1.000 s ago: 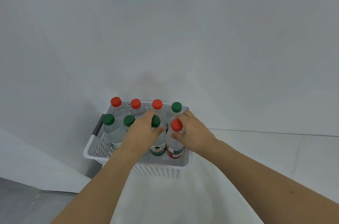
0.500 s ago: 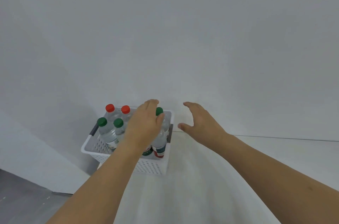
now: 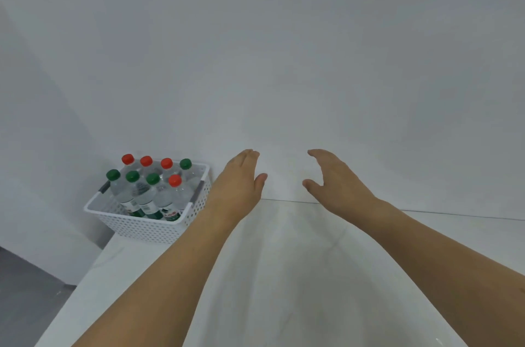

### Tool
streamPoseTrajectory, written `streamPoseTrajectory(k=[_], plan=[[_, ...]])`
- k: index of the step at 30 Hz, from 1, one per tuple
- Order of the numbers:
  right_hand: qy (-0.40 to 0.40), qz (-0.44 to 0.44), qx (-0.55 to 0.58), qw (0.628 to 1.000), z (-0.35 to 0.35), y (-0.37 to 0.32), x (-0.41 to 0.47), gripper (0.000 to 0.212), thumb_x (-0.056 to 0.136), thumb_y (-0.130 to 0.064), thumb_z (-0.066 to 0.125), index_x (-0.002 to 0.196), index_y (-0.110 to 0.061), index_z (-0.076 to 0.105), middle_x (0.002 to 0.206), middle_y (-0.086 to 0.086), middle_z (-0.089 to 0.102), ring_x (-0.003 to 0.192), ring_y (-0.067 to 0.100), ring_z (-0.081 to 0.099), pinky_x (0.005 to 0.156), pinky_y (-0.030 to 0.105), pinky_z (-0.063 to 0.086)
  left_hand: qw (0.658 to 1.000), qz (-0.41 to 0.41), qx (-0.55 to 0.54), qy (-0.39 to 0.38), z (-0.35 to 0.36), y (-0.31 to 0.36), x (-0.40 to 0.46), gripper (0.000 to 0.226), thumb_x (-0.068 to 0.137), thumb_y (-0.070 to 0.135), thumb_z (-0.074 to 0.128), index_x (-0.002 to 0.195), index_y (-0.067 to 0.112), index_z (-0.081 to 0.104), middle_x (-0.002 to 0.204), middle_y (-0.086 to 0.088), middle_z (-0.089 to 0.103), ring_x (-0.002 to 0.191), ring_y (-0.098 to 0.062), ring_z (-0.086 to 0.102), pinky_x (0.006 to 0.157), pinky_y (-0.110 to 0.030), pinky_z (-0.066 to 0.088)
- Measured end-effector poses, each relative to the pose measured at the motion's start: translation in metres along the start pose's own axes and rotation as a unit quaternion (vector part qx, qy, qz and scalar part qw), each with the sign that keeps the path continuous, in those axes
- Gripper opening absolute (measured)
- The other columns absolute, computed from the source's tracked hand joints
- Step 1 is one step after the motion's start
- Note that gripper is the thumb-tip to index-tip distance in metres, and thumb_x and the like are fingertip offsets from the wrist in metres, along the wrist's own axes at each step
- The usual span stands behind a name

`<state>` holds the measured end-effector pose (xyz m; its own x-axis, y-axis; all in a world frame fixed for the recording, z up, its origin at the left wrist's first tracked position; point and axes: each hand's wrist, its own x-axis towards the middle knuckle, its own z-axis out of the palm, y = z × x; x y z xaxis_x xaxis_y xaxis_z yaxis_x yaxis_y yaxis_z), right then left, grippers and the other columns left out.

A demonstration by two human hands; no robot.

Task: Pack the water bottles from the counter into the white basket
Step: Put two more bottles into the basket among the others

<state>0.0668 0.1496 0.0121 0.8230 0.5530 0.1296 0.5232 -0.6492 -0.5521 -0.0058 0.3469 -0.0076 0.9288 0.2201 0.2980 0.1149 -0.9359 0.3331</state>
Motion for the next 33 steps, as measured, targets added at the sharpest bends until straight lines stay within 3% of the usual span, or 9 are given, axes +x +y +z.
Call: streamPoseTrajectory(k=[8,12,19,23,26,28,33], plan=[[-0.054,0.028,-0.018,0.998,-0.07,0.101,-0.056,0.054,0.093,-0.026,0.054,0.143,-0.016,0.035,0.151,0.0,0.034,0.131,0.019,0.04,0.104,0.028,0.03,1.0,-0.005,-0.003,-0.025,0.034,0.113,-0.035,0.051,0.097,0.033,0.05,0.142,0.012,0.038,0.151,-0.004,0.036,0.136,-0.02,0.035,0.107,-0.031,0.031],[-0.084,0.044,-0.019,0.995,-0.104,0.152,-0.089,0.054,0.093,-0.028,0.053,0.143,-0.017,0.035,0.152,-0.001,0.033,0.134,0.021,0.038,0.107,0.033,0.032,0.999,-0.022,-0.017,-0.032,0.051,0.173,-0.053,0.05,0.096,0.034,0.051,0.141,0.013,0.04,0.149,-0.001,0.038,0.133,-0.017,0.04,0.1,-0.026,0.032],[-0.183,0.116,-0.058,0.975,-0.149,0.235,-0.127,0.05,0.091,-0.032,0.053,0.138,-0.019,0.042,0.145,0.003,0.042,0.128,0.021,0.043,0.1,0.032,0.035,0.982,-0.03,-0.099,-0.157,0.088,0.274,-0.069,0.051,0.092,0.044,0.054,0.139,0.028,0.042,0.141,0.013,0.044,0.113,-0.009,0.053,0.086,-0.019,0.033],[-0.268,0.16,-0.121,0.942,-0.171,0.291,-0.144,0.047,0.09,-0.034,0.054,0.133,-0.013,0.049,0.139,0.006,0.049,0.124,0.024,0.048,0.102,0.035,0.039,0.945,-0.017,-0.168,-0.281,0.119,0.338,-0.091,0.055,0.082,0.052,0.063,0.132,0.037,0.046,0.134,0.021,0.049,0.115,-0.001,0.052,0.083,-0.019,0.041],[-0.339,0.185,-0.145,0.911,-0.18,0.324,-0.156,0.047,0.087,-0.042,0.057,0.118,-0.007,0.06,0.116,0.008,0.065,0.097,0.024,0.061,0.082,0.033,0.048,0.925,-0.009,-0.174,-0.338,0.141,0.381,-0.105,0.057,0.074,0.059,0.065,0.127,0.043,0.047,0.128,0.025,0.051,0.11,0.0,0.053,0.085,-0.024,0.046],[-0.364,0.195,-0.131,0.901,-0.184,0.337,-0.164,0.048,0.086,-0.048,0.056,0.114,-0.009,0.061,0.092,0.006,0.065,0.074,0.021,0.059,0.065,0.029,0.046,0.924,-0.016,-0.166,-0.344,0.152,0.403,-0.109,0.057,0.071,0.061,0.066,0.121,0.041,0.051,0.121,0.023,0.054,0.104,-0.002,0.055,0.083,-0.026,0.048],[-0.384,0.157,-0.036,0.909,-0.185,0.349,-0.174,0.039,0.083,-0.044,0.061,0.118,-0.029,0.052,0.096,0.001,0.063,0.073,0.015,0.065,0.062,0.027,0.051,0.926,0.004,-0.048,-0.376,0.174,0.432,-0.119,0.05,0.067,0.064,0.066,0.104,0.033,0.057,0.092,0.013,0.057,0.08,-0.01,0.056,0.062,-0.027,0.044]])
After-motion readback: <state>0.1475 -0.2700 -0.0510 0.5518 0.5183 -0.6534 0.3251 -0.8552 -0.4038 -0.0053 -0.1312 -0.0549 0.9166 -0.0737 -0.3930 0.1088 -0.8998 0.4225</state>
